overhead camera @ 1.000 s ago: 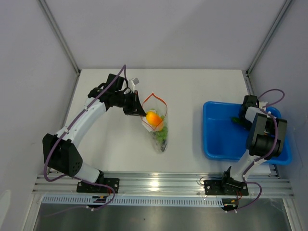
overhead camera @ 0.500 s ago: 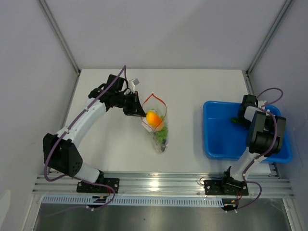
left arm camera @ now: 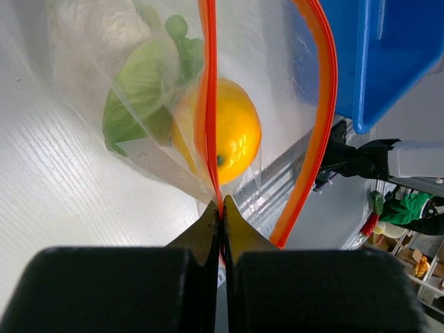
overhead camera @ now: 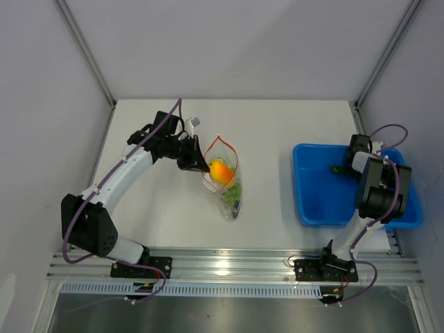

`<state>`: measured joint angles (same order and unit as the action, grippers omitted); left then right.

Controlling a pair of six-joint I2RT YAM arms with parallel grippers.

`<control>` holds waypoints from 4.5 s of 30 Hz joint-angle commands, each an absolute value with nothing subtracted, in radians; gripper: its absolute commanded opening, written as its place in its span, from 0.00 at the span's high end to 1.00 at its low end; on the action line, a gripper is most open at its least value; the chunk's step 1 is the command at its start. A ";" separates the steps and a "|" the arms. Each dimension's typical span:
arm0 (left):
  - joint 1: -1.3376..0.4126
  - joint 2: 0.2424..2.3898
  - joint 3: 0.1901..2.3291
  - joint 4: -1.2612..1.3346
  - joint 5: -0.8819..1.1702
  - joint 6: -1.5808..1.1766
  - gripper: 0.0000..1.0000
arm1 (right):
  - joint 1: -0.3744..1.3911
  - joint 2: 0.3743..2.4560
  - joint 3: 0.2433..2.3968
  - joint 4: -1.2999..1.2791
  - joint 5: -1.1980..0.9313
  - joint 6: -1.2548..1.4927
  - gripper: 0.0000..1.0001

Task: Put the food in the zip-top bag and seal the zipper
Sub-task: Pick up the fake fruit from the bin, then place the fake fruit in the zipper food storage bag.

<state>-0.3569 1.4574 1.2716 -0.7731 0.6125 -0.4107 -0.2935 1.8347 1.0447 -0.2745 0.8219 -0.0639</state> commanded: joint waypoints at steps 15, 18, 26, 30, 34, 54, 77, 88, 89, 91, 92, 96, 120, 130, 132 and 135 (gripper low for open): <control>-0.348 1.413 1.246 -0.738 0.649 -0.431 0.99 | -0.189 1.723 1.026 -0.265 0.727 -0.044 0.61; -0.348 1.411 1.235 -0.735 0.653 -0.428 0.99 | -0.184 1.712 1.058 -0.256 0.709 -0.044 0.47; -0.348 1.404 1.220 -0.753 0.644 -0.422 0.99 | -0.212 1.744 1.100 -0.248 0.565 -0.063 0.25; -0.348 1.397 1.207 -0.746 0.647 -0.429 0.99 | -0.218 1.729 1.115 -0.227 0.581 -0.097 0.24; -0.348 1.407 1.198 -0.738 0.653 -0.436 1.00 | -0.215 1.692 1.103 -0.193 0.620 -0.106 0.26; -0.350 1.439 1.224 -0.773 0.663 -0.436 0.99 | -0.316 1.623 0.945 0.074 0.496 -0.233 0.18; -0.353 1.402 1.183 -0.779 0.635 -0.457 0.99 | -0.416 1.723 0.864 0.224 0.341 -0.219 0.01; -0.357 1.414 1.187 -0.769 0.637 -0.471 0.99 | -0.416 1.743 0.870 0.321 0.394 -0.238 0.02; -0.357 1.414 1.187 -0.769 0.635 -0.471 1.00 | -0.416 1.752 0.874 0.322 0.402 -0.236 0.04; -0.357 1.414 1.187 -0.767 0.634 -0.471 1.00 | -0.416 1.775 0.887 0.316 0.400 -0.235 0.11; -0.357 1.413 1.186 -0.769 0.632 -0.474 0.99 | -0.416 1.782 0.894 0.307 0.396 -0.233 0.20; -0.359 1.407 1.174 -0.764 0.629 -0.480 1.00 | -0.414 1.795 0.896 0.293 0.405 -0.221 0.48; -0.370 1.373 1.169 -0.730 0.641 -0.476 0.99 | -0.353 1.476 0.880 0.040 0.449 -0.040 1.00; -0.370 1.385 1.218 -0.733 0.657 -0.462 0.99 | -0.146 1.250 1.088 -0.390 0.266 0.144 1.00; -0.370 1.382 1.204 -0.727 0.660 -0.462 0.99 | -0.066 1.258 1.147 -0.435 0.154 0.213 1.00; -0.370 1.382 1.198 -0.721 0.660 -0.463 0.99 | 0.038 1.253 1.238 -0.457 -0.151 0.296 1.00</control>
